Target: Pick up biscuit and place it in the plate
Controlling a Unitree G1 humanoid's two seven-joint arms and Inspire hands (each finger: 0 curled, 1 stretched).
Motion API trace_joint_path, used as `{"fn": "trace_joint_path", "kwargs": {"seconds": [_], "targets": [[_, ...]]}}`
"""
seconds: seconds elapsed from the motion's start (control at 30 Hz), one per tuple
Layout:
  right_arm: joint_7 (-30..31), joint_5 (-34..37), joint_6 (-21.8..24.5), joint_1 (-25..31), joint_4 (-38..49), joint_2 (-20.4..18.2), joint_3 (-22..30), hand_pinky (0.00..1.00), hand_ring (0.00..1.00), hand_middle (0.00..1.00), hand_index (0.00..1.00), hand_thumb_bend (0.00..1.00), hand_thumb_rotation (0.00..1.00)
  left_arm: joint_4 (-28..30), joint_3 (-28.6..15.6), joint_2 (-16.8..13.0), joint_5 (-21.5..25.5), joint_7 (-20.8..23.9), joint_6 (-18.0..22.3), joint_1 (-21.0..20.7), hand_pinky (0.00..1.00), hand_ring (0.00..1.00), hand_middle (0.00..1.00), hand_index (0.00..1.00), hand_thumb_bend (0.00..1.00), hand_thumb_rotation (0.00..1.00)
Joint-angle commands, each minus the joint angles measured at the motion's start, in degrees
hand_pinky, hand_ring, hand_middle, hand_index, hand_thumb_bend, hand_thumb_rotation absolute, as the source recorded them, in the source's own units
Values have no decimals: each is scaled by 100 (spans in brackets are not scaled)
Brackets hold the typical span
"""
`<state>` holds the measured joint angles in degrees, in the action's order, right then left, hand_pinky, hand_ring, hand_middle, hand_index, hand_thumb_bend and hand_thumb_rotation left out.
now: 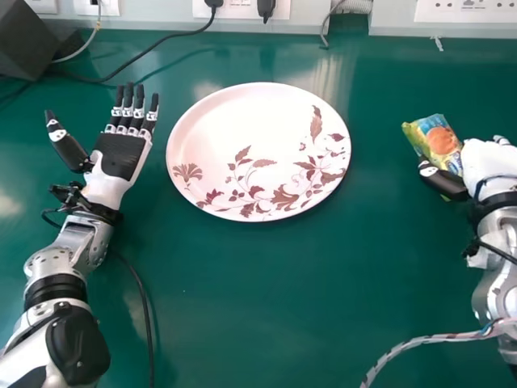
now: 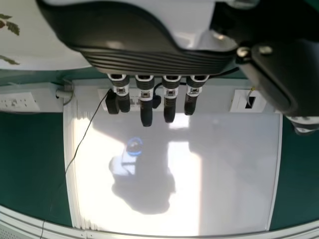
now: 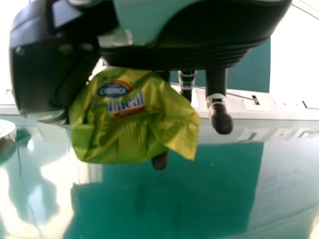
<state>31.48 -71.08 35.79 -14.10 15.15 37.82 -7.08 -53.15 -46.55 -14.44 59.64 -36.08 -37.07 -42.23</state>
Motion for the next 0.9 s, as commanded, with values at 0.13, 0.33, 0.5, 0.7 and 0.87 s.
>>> {"fn": "trace_joint_path", "kwargs": {"seconds": [0.13,0.33,0.5,0.7,0.87], "targets": [[360,-326,95,0,292,-51,91,11,19,25,46,44,22,48,-29,-48,40,85,-39,-11,100,95,99,100,100,55],[617,-579,-22,-18,536,-26,127,11,19,25,47,47,20,-128,16,-112,-22,-127,-19,-38,100,92,98,100,100,58],[705,-607,-177,-13,760,-40,229,11,19,25,47,46,18,-112,-12,-76,12,-67,-37,-36,100,91,97,100,100,58],[810,-693,-288,-88,960,-157,342,12,19,25,47,45,19,-173,-12,-76,-9,-112,25,-42,98,91,97,100,100,58],[1047,-940,-373,-210,1120,-244,356,12,19,25,47,46,15,-280,-1,-115,-44,-220,68,-70,100,91,99,100,100,59]]}}
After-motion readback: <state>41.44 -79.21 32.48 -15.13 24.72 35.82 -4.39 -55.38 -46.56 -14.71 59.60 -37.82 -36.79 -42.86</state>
